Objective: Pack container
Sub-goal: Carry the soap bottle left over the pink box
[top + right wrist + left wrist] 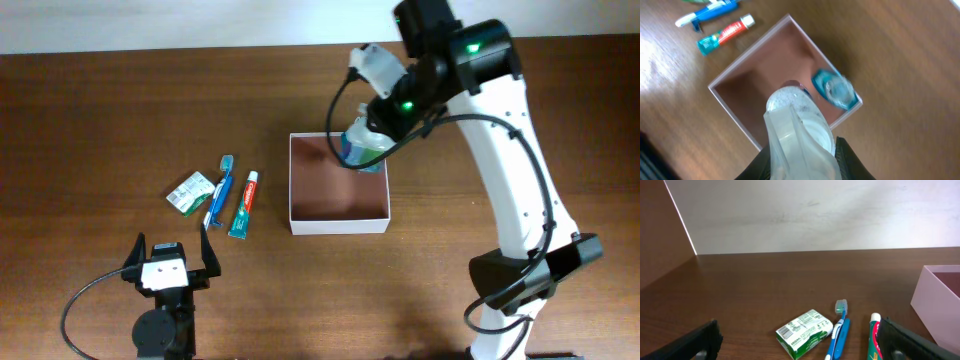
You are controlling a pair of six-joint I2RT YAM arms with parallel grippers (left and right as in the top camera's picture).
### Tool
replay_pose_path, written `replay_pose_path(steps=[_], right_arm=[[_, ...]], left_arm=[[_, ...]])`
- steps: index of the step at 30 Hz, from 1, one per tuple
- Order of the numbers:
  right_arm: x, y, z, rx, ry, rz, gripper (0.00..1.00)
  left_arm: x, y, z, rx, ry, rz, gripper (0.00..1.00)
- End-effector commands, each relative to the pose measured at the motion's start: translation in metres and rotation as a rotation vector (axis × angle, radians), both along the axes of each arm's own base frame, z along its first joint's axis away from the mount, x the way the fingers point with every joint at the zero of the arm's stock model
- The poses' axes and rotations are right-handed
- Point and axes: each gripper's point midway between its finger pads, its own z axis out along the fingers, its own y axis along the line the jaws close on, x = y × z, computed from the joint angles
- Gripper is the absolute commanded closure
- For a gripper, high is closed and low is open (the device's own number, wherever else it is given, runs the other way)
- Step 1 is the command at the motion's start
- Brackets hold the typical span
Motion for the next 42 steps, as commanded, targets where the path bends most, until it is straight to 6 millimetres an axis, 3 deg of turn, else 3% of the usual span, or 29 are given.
replay_pose_path(steps=[1, 6, 12, 22, 28, 42], right_arm=[[-0.002, 0.031, 0.027, 0.073, -0.098, 0.071, 0.76], [0.014, 0.06, 0.042, 0.125, -0.224, 0.124, 0.81], [0.026, 0.069, 0.046, 0.143, -0.281, 0.14, 0.81], [0.042, 0.079, 0.025, 0.125, -0.283, 0.181, 0.8], [0.042, 0.086, 0.014, 0.126, -0.257, 0.195, 0.8], [0.029, 0.101, 0.013, 0.193, -0.208, 0.243, 0.8]], left_arm=[[0.0, 0.002, -0.001, 0.019, -0.001, 0.005, 0.01], [0.0, 0.002, -0.001, 0.019, -0.001, 0.005, 0.01], [0.0, 0.002, -0.001, 0.019, -0.001, 0.005, 0.01], [0.0, 0.002, -0.001, 0.019, -0.001, 0.005, 0.01], [0.0, 0.002, -0.001, 0.019, -0.001, 0.005, 0.0], [0.0, 0.002, -0.001, 0.019, -0.001, 0.005, 0.01]])
